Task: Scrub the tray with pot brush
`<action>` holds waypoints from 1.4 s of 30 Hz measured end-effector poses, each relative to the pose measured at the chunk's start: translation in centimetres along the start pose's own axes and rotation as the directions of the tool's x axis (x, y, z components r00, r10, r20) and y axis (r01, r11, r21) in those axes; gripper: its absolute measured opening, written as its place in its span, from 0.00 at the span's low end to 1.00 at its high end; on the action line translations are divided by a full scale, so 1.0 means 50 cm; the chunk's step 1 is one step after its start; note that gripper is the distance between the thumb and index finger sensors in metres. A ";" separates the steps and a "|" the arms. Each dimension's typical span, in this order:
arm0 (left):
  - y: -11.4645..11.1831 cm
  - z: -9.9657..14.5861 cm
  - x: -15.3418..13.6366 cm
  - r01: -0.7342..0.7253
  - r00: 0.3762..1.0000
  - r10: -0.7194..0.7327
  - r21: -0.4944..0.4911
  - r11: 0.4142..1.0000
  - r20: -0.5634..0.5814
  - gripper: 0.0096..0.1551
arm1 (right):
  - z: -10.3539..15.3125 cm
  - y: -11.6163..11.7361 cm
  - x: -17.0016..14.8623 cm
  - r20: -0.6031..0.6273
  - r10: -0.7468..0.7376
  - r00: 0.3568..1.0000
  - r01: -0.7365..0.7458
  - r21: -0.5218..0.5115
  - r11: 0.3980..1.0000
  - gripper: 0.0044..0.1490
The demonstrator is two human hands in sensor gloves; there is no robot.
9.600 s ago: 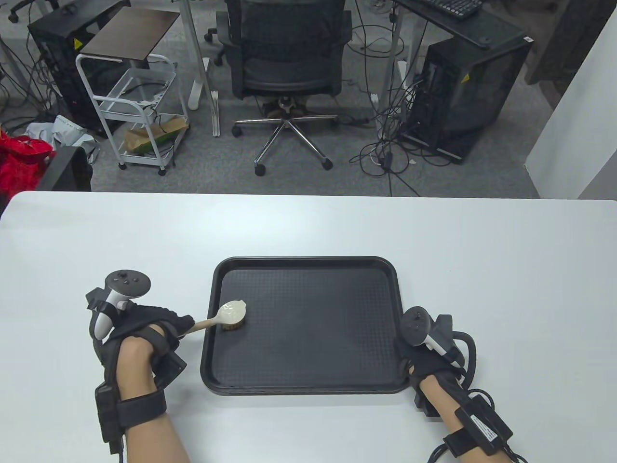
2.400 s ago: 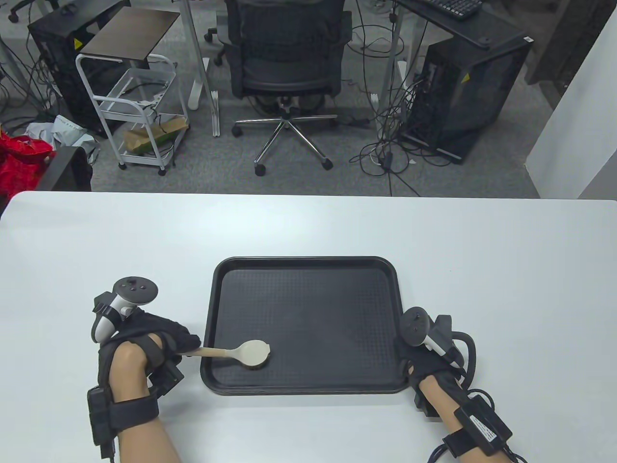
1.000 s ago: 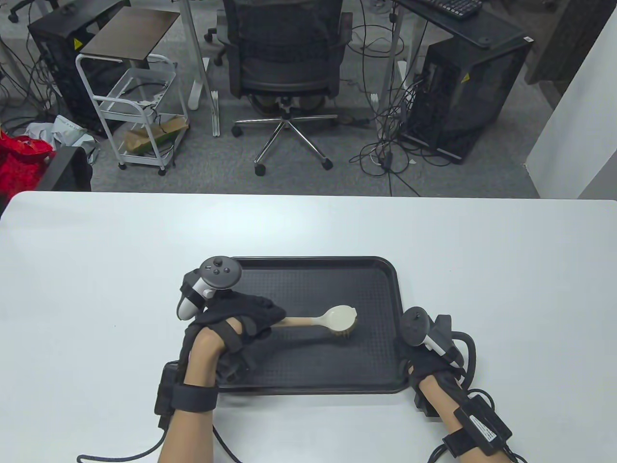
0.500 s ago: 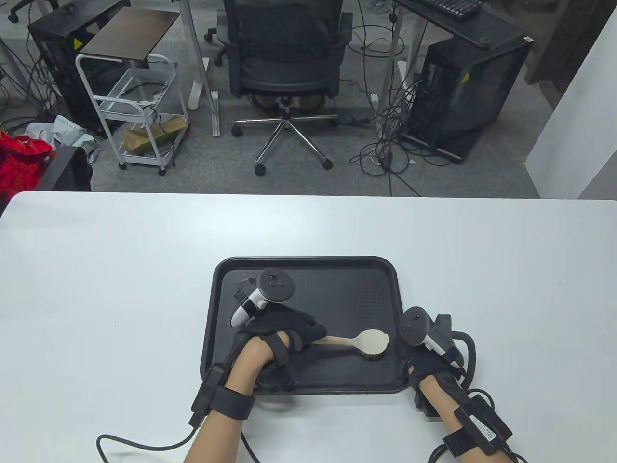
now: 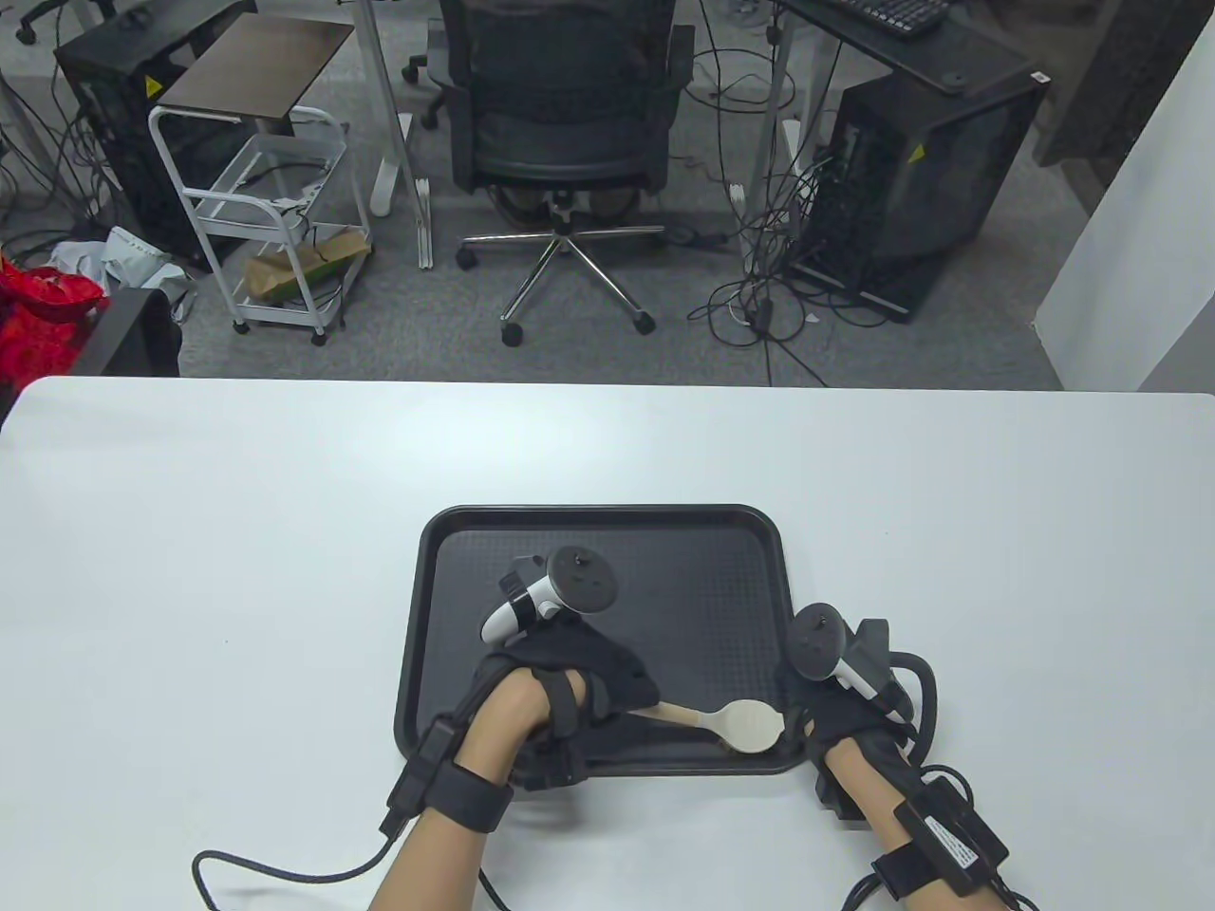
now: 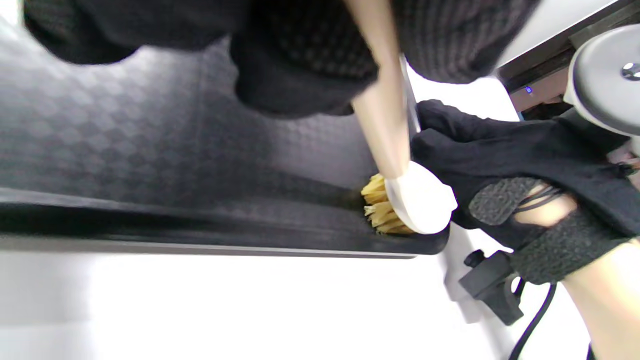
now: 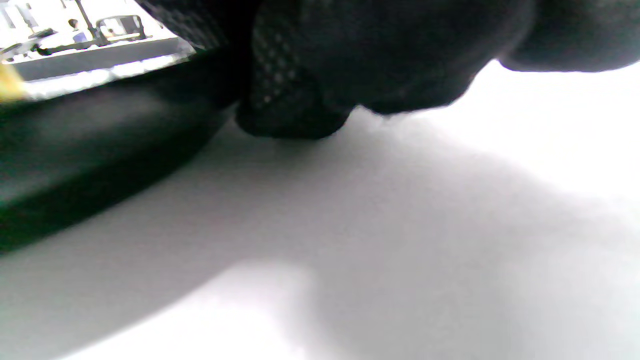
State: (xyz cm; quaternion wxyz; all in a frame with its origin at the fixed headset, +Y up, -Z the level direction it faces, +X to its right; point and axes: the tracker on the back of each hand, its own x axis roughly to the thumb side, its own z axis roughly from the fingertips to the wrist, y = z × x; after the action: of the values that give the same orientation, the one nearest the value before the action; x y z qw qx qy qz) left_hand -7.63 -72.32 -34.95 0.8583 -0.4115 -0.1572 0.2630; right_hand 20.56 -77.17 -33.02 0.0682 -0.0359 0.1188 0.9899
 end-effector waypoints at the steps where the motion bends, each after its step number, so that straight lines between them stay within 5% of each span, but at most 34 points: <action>1: 0.004 0.004 -0.007 0.006 1.000 -0.006 -0.006 1.000 -0.006 0.32 | 0.000 0.000 0.000 0.000 0.001 1.000 -0.001 0.000 1.000 0.38; 25: 0.107 0.133 -0.162 -0.057 0.958 0.092 0.132 0.990 -0.272 0.30 | 0.000 -0.001 0.000 -0.002 0.001 1.000 -0.001 0.001 1.000 0.38; 42: 0.135 0.224 -0.282 -0.100 0.925 0.162 0.191 0.977 -0.343 0.29 | 0.000 -0.001 0.001 -0.004 0.005 1.000 -0.005 0.001 1.000 0.38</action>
State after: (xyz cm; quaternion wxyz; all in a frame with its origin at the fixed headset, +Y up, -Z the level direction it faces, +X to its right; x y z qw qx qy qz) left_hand -26.69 -70.01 -34.18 0.8849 -0.3874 0.0517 0.2535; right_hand 20.51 -77.11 -33.03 0.0655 -0.0378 0.1194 0.9900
